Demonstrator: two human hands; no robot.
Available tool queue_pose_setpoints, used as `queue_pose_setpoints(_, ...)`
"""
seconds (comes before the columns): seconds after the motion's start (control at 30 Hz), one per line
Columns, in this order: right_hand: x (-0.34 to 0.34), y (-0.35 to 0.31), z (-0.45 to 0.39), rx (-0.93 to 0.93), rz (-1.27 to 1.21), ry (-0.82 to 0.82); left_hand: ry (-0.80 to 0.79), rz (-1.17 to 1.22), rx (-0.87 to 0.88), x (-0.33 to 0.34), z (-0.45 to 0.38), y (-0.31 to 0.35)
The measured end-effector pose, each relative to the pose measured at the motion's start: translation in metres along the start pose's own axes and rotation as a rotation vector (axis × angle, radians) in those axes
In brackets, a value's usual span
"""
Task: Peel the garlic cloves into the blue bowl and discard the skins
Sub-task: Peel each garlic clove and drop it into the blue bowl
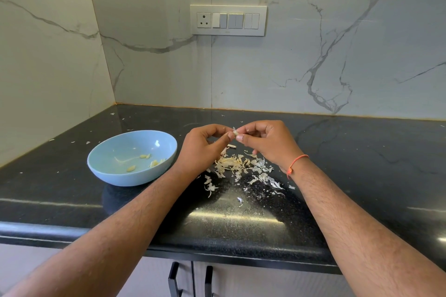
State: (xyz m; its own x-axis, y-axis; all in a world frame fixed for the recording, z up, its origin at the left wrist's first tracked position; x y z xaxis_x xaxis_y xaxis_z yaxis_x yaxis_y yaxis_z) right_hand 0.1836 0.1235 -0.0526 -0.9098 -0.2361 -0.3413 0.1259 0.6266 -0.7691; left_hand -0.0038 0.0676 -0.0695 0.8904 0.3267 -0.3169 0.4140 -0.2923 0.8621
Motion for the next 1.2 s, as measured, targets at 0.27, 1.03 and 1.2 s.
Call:
queue_pose_setpoints(0.27,-0.0003,-0.0025,0.0020,0.037,-0.003,0.012,0.035,0.114,-0.082,-0.0031,0.0008,0.0001)
queue_pose_setpoints(1.03,-0.0004,-0.0066,0.0026,-0.084,0.230,-0.006,0.045,-0.039,0.030,-0.0037,0.0004,0.0007)
queue_pose_setpoints(1.2,-0.0015,-0.0040,0.0016,-0.069,0.207,0.027,0.095,-0.001,-0.061,-0.0078,-0.0008,0.0009)
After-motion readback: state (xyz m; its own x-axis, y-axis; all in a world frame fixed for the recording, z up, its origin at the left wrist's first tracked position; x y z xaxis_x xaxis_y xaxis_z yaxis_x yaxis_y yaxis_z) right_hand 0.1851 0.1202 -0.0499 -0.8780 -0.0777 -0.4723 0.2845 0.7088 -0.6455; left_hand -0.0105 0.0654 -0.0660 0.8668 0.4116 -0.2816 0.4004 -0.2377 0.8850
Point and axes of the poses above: each hand's wrist, its own z-axis away from the middle knuckle, its own x-axis out of the palm, y = z × x, the point moved 3 cm from there along -z, towards the middle knuckle, and after that the axes turned 8 degrees about -x, right-handed, at the moved point
